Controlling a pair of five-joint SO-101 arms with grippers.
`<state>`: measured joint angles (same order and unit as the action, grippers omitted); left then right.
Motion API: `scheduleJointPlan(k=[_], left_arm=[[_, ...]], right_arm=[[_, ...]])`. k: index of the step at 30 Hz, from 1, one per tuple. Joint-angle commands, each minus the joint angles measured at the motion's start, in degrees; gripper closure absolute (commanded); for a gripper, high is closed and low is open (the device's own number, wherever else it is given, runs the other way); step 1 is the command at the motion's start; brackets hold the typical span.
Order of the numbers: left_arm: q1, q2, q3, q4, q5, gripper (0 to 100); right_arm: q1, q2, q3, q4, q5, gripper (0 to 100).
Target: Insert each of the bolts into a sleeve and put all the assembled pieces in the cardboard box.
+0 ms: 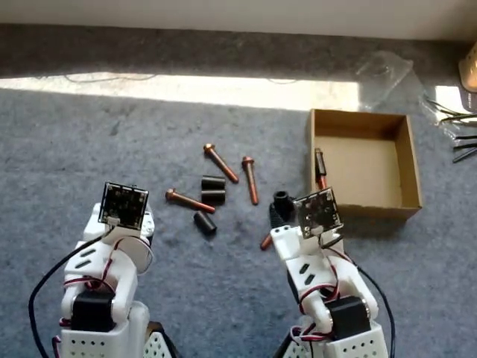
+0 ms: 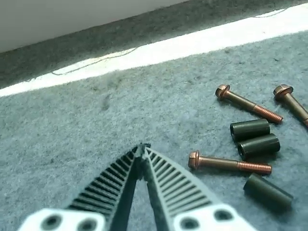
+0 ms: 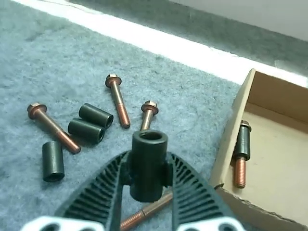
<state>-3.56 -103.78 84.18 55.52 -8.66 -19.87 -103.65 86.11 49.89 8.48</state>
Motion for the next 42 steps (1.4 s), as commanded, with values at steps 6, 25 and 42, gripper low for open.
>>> scheduleJointPlan(k=[6,25,42], left_arm=[[1.0,0.0,-5.5,0.4,-0.4,99],[7.8,46.4,-24.7,-5.8,10.6,99],[8.6,86.4,-42.8,-5.2,41.2,99]], right_arm=[[2.5,-1.5,1.2,-1.9,-0.8,99.4],[2.4,-1.5,2.8,-2.0,-0.5,99.4],[2.4,-1.5,2.8,-2.0,-0.4,99.4]])
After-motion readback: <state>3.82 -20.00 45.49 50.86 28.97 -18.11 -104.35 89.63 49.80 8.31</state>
